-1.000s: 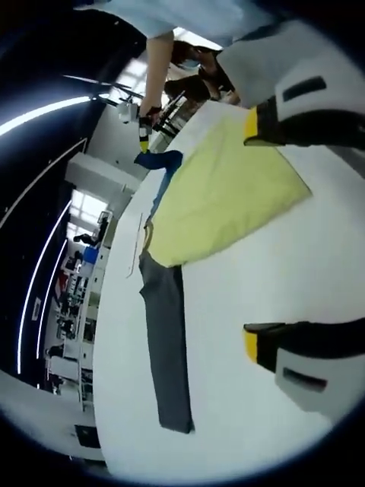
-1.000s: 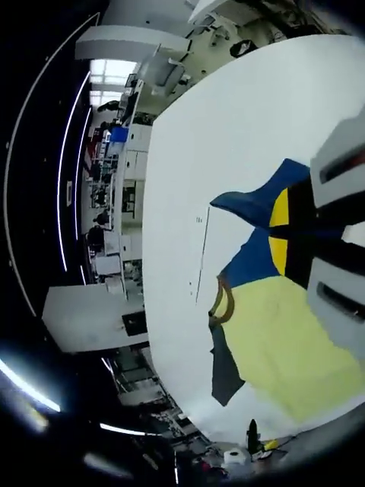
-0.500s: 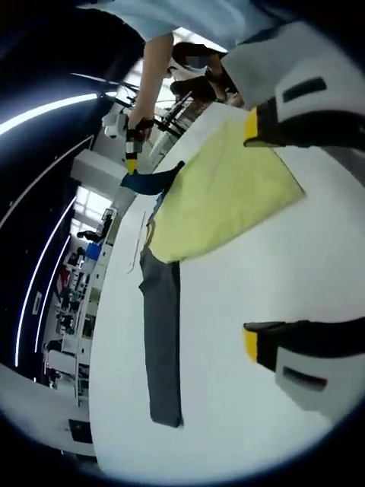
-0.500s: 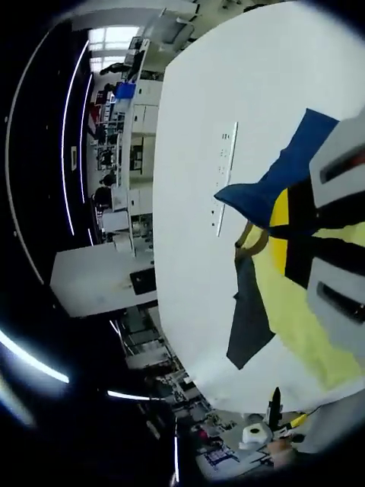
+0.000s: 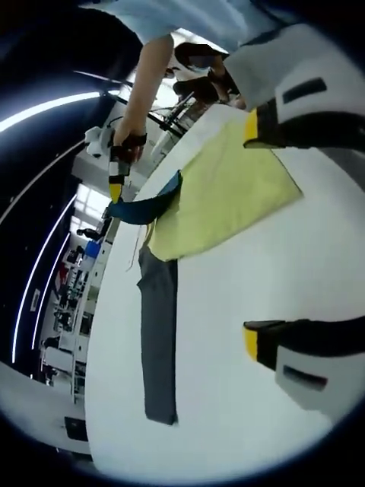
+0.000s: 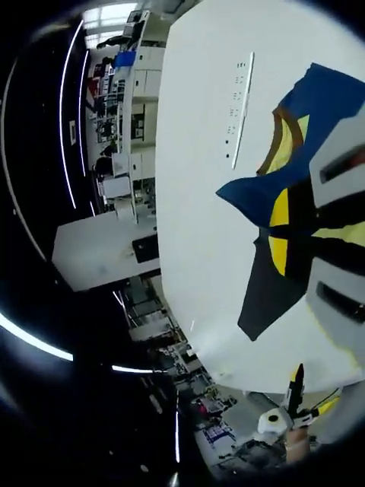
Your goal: Fold the garment on the visible template until the final outline fits inside the template.
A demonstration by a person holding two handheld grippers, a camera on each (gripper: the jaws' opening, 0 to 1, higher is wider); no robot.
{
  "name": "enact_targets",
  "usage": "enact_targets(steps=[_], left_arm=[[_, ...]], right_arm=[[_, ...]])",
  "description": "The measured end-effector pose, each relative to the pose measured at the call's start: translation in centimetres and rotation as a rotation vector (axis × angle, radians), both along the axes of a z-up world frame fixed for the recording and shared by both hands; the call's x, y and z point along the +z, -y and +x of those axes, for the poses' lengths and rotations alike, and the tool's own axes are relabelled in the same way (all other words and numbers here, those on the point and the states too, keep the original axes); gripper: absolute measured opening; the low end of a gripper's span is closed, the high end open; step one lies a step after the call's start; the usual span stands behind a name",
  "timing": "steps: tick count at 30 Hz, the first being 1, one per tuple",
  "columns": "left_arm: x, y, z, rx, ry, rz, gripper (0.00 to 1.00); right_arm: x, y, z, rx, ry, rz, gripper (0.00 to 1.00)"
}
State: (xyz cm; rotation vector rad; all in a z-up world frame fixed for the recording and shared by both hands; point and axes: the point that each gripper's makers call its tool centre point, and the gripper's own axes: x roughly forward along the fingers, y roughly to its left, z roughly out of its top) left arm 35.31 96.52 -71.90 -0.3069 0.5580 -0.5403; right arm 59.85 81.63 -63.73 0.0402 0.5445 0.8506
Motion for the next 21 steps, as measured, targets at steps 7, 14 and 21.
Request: enact_targets(steps=[7, 14, 21], left_arm=[[0.2, -0.2, -0.4, 0.008, -0.003, 0.002, 0.91], [0.4, -0.6, -0.4, 0.022, -0.006, 0.007, 0.90], [0.3, -0.6, -0.4, 0.030, -0.013, 0.003, 0.90]], right_arm=[[-4.1, -2.5, -0.6, 0.039, -0.075, -0.038, 0.00], [-8.8, -3.5, -0.7, 0.046, -0.147, -0.097, 0.00], [-10.6, -4.7, -0.4, 0.054, -0.183, -0.106, 0.00]])
